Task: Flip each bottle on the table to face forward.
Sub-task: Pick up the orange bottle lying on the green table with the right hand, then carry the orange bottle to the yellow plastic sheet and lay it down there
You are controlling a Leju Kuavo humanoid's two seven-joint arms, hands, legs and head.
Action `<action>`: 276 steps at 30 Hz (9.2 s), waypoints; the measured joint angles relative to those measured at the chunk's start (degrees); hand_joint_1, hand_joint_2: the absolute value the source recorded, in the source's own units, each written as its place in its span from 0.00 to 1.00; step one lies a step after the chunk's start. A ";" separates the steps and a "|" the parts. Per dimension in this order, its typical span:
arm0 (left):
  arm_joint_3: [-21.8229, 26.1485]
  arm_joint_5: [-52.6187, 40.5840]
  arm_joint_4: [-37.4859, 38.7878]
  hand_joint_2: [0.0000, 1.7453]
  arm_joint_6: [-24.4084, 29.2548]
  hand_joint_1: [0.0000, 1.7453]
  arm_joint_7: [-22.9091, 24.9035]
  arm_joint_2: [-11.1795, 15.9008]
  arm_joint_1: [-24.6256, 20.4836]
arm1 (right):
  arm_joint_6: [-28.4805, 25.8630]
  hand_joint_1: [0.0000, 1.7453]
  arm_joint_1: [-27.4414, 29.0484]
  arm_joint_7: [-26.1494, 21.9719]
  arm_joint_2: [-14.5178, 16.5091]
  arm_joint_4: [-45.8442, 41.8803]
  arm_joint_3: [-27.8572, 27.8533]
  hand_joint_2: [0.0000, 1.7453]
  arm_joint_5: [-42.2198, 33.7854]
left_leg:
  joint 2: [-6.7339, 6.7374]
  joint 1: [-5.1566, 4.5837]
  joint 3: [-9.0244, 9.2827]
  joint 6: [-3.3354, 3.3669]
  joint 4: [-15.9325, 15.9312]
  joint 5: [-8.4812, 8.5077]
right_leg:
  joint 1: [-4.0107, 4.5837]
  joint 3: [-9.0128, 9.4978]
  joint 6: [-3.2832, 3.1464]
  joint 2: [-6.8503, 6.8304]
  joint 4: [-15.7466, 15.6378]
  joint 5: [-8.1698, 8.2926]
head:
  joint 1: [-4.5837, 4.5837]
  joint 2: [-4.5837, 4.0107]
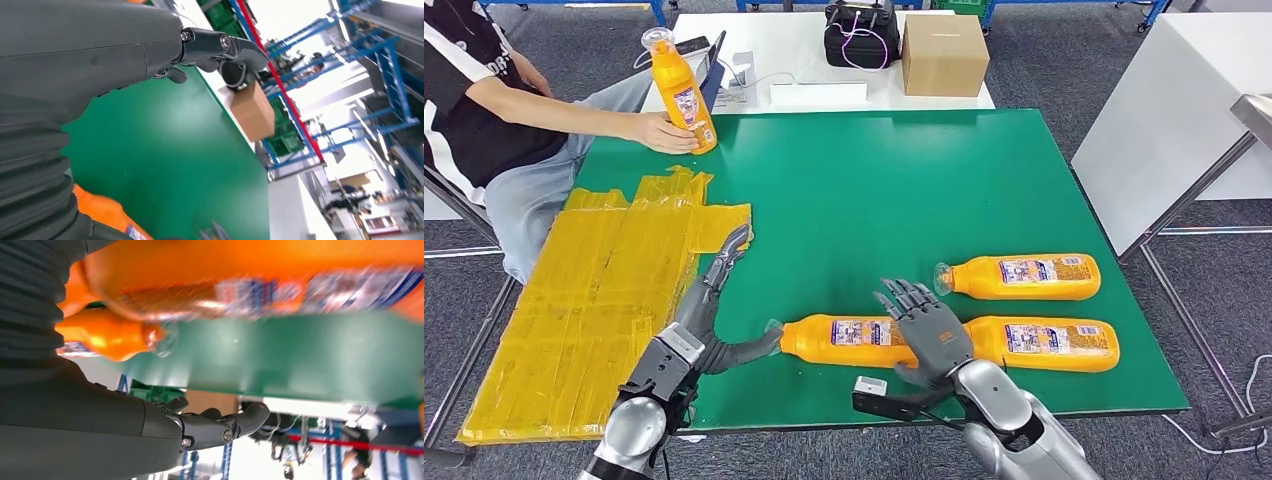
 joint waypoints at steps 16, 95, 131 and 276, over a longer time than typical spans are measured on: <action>-3.74 -0.02 -0.40 1.00 -0.22 0.00 -0.63 -0.04 -1.21 | 2.64 0.00 -7.56 1.30 4.64 14.91 5.33 1.00 -2.82 | -0.02 0.00 0.01 0.01 0.00 0.04 | 0.00 0.01 0.03 -0.01 0.01 0.03 | 0.01 0.00; -6.29 36.55 6.51 1.00 -3.23 0.00 10.01 -0.34 -8.64 | -18.26 1.00 2.50 -20.58 21.52 7.00 -7.43 1.00 -35.89 | -0.02 0.01 -0.26 0.05 0.00 0.17 | 0.00 -0.29 0.10 -0.01 0.01 0.14 | 0.01 0.00; -8.18 38.95 7.05 1.00 5.41 1.00 6.02 -0.76 -8.66 | -17.66 0.00 -1.29 -19.67 22.30 12.76 2.82 1.00 -33.41 | 0.00 0.01 -0.31 0.04 0.00 0.17 | 0.00 -0.36 0.10 -0.01 0.02 0.14 | 0.01 0.00; -6.34 -25.82 2.43 1.00 16.73 0.00 7.44 0.68 -7.42 | -22.70 0.00 10.38 -17.98 10.51 -24.21 -11.20 1.00 -15.55 | -0.10 -0.10 -0.63 0.04 0.00 0.41 | -0.12 -0.66 0.19 -0.04 0.04 0.37 | 0.01 0.00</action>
